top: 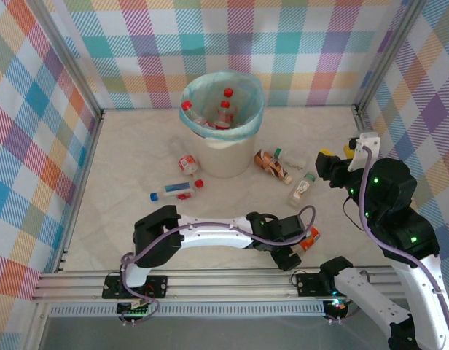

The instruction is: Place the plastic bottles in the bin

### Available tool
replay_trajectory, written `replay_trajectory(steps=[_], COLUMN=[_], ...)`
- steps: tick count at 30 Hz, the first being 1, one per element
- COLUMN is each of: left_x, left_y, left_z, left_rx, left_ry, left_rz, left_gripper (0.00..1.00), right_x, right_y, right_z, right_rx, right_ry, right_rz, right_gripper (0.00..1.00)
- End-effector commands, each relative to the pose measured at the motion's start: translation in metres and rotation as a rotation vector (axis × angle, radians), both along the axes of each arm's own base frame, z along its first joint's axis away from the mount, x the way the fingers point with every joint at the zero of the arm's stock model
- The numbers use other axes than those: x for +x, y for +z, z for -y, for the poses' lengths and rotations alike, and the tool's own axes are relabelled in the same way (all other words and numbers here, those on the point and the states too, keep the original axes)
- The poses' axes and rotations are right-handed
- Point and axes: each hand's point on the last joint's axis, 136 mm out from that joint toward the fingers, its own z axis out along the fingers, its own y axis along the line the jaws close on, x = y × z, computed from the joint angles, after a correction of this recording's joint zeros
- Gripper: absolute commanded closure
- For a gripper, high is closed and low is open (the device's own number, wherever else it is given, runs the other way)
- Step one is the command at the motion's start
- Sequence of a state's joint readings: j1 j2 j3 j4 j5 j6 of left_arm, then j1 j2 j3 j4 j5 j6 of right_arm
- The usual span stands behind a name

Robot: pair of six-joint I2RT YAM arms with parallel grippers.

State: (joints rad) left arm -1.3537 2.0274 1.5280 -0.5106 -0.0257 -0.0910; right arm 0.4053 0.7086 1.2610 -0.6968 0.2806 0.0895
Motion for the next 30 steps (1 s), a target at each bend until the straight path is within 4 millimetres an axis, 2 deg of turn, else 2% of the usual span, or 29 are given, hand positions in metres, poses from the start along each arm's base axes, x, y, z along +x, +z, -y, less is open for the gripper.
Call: replay_trajectory(steps=[1, 5, 11, 17, 19, 25, 30], left_x=[-0.005, -0.001, -0.003, 0.006, 0.012, 0.036, 0.062], left_y=[-0.013, -0.025, -0.03, -0.032, -0.028, 0.004, 0.061], left_z=[-0.002, -0.003, -0.001, -0.01, -0.014, -0.03, -0.049], left_rx=[0.067, 0.112, 0.111, 0.108, 0.093, 0.006, -0.146], left_ry=[-0.025, 0.009, 0.024, 0.073, 0.089, 0.125, 0.192], left_rz=[-0.014, -0.012, -0.088, -0.142, -0.142, -0.054, 0.076], left_gripper=[0.12, 0.17, 0.38, 0.62, 0.63, 0.65, 0.65], right_x=[-0.001, -0.002, -0.002, -0.001, -0.001, 0.001, 0.007], right_y=[0.004, 0.005, 0.004, 0.005, 0.006, 0.009, 0.016], right_z=[0.005, 0.006, 0.007, 0.007, 0.007, 0.004, -0.009], right_rx=[-0.011, -0.011, -0.013, -0.014, -0.015, -0.007, 0.02], right_ry=[-0.022, -0.023, -0.026, -0.029, -0.028, -0.02, 0.032], right_rz=[0.032, 0.035, 0.032, 0.034, 0.037, 0.04, 0.041], right_gripper=[0.36, 0.36, 0.36, 0.36, 0.36, 0.37, 0.37])
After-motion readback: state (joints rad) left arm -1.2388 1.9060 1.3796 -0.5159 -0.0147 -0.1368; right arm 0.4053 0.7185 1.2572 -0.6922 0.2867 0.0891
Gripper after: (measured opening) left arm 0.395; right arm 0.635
